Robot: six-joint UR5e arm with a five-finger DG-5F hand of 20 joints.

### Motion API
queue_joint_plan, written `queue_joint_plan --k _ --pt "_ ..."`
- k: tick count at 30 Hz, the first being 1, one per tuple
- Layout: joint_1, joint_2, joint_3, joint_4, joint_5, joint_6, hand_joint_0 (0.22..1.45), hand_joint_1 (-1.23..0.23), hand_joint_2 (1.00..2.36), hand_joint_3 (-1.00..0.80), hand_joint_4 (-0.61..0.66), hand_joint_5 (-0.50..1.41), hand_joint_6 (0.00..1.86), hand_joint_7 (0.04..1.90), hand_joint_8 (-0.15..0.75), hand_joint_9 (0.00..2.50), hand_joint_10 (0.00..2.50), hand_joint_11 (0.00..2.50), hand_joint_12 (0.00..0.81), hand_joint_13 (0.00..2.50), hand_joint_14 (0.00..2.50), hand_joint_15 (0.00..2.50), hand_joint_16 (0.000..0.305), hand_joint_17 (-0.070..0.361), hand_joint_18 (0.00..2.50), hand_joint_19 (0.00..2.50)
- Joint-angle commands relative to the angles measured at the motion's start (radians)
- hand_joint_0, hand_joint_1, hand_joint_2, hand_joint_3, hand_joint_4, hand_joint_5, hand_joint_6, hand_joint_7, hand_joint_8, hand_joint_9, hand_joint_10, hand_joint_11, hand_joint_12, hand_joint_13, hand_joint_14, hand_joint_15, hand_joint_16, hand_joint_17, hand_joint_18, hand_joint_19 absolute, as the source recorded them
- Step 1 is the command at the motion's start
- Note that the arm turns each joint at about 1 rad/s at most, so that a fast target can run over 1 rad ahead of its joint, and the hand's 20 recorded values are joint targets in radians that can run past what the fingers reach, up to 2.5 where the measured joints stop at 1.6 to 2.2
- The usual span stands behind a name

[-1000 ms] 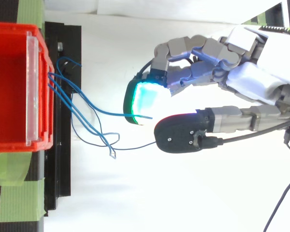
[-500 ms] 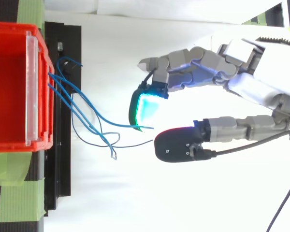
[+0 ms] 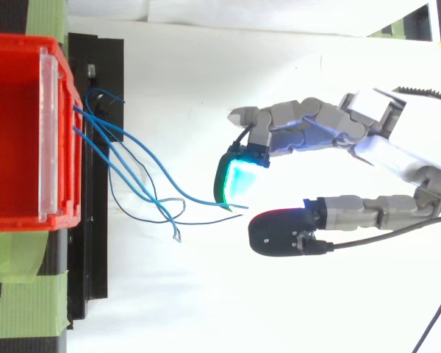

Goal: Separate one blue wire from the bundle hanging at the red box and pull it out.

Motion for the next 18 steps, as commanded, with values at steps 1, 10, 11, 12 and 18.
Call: queue_joint_plan --k 1,10,11,12,18 --pt "0.017 0.0 -0.003 -0.035 0.019 0.032 0.6 -0.82 1.02 0.16 -0.25 -0.11 0.83 1.23 0.253 0.54 0.01 0.55 0.369 0.11 0.01 0.24 0.056 0.127 0.19 0.37" --pt "0.053 0.0 -0.086 -0.015 0.068 0.143 0.6 -0.82 1.02 0.17 -0.25 -0.11 0.83 1.22 0.255 0.55 0.01 0.56 0.368 0.12 0.01 0.24 0.056 0.127 0.19 0.36" --pt "0.054 0.0 -0.092 0.003 0.069 0.143 0.6 -0.82 1.02 0.17 -0.25 -0.11 0.83 1.22 0.255 0.55 0.01 0.56 0.368 0.12 0.01 0.24 0.056 0.127 0.19 0.37" --pt "0.057 0.0 -0.097 0.019 0.069 0.143 0.6 -0.82 1.02 0.17 -0.25 -0.11 0.83 1.23 0.255 0.55 0.01 0.56 0.368 0.12 0.01 0.24 0.056 0.127 0.19 0.37" --pt "0.068 0.0 -0.106 0.051 0.066 0.128 0.6 -0.82 1.02 0.17 -0.25 -0.11 0.83 1.23 0.257 0.55 0.01 0.57 0.368 0.13 0.01 0.23 0.056 0.127 0.2 0.37"
